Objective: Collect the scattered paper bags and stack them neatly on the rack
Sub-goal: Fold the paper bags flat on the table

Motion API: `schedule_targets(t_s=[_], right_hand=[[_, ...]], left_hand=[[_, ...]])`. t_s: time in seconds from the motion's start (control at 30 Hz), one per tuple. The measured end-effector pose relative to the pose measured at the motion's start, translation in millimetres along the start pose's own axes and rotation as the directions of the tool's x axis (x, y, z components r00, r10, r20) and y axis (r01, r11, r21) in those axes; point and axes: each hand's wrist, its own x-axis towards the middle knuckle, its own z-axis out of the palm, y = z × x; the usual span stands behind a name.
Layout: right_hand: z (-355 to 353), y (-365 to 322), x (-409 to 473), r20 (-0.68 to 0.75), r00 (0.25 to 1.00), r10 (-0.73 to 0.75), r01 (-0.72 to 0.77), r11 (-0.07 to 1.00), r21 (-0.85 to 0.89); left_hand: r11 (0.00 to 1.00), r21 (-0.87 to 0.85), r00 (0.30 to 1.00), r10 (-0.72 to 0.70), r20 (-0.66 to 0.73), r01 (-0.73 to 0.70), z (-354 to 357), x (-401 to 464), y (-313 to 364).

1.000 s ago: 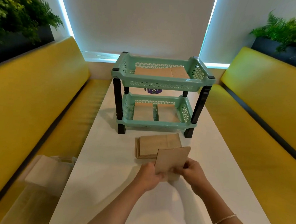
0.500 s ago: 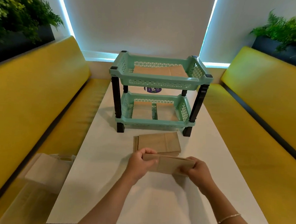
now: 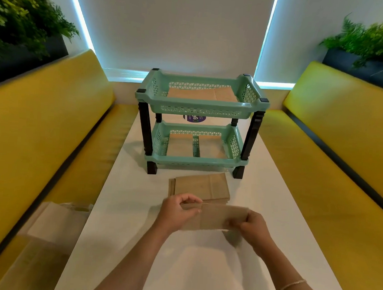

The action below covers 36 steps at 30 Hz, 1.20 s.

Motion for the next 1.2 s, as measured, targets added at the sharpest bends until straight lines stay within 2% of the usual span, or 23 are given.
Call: schedule_targets(t_s=[0.1, 0.17, 0.2, 0.27, 0.4, 0.5, 0.57, 0.67, 0.73, 0.83, 0.9, 1.03, 1.2], right_hand=[[-6, -20, 2, 0.020, 1.000, -0.006, 0.003, 0.990, 0.139], [-9, -35, 5, 0.021, 1.000, -0.009, 0.003, 0.964, 0.267], [-9, -42, 7, 0.029, 1.000, -0.003, -0.006, 0.949, 0.315], [-8, -59, 15, 0.060, 0.998, 0.014, -0.036, 0.922, 0.386], [5, -84, 28, 0.180, 0.983, 0.028, -0.103, 0.900, 0.423], [26, -98, 41, 0.202, 0.979, 0.031, -0.095, 0.943, 0.318], [40, -112, 55, 0.138, 0.990, 0.011, -0.045, 0.967, 0.250], [55, -133, 80, 0.058, 0.996, -0.061, 0.056, 0.995, 0.085], [62, -148, 96, 0.064, 0.993, -0.094, 0.091, 0.995, 0.049], [71, -170, 122, 0.051, 0.992, -0.113, 0.114, 0.993, -0.024], [76, -179, 138, 0.052, 0.992, -0.116, 0.120, 0.988, -0.092], [81, -184, 156, 0.051, 0.989, -0.141, 0.149, 0.963, -0.225], [93, -174, 172, 0.020, 0.996, -0.086, 0.088, 0.966, -0.242]], left_hand=[[0.985, 0.169, 0.987, -0.005, 0.160, -0.023, -17, 9, 9], [0.979, 0.206, 0.980, -0.041, 0.196, -0.001, -23, 17, 13], [0.987, 0.158, 0.981, -0.070, 0.182, 0.041, -24, 20, 13], [0.986, -0.062, 0.978, -0.147, 0.146, 0.157, -28, 27, 15], [0.838, -0.439, 0.945, -0.312, 0.099, 0.323, -32, 46, 16], [0.798, -0.505, 0.925, -0.381, 0.004, 0.330, -34, 66, 19], [0.867, -0.402, 0.920, -0.371, -0.128, 0.293, -39, 79, 24], [0.967, -0.091, 0.917, -0.254, -0.307, 0.238, -47, 102, 31], [0.967, 0.081, 0.925, -0.204, -0.320, 0.241, -51, 121, 36], [0.901, 0.265, 0.915, -0.258, -0.310, 0.344, -57, 152, 43], [0.869, 0.338, 0.913, -0.254, -0.320, 0.360, -59, 170, 43], [0.868, 0.395, 0.932, -0.183, -0.312, 0.302, -58, 188, 37], [0.863, 0.424, 0.942, -0.155, -0.297, 0.276, -51, 194, 26]])
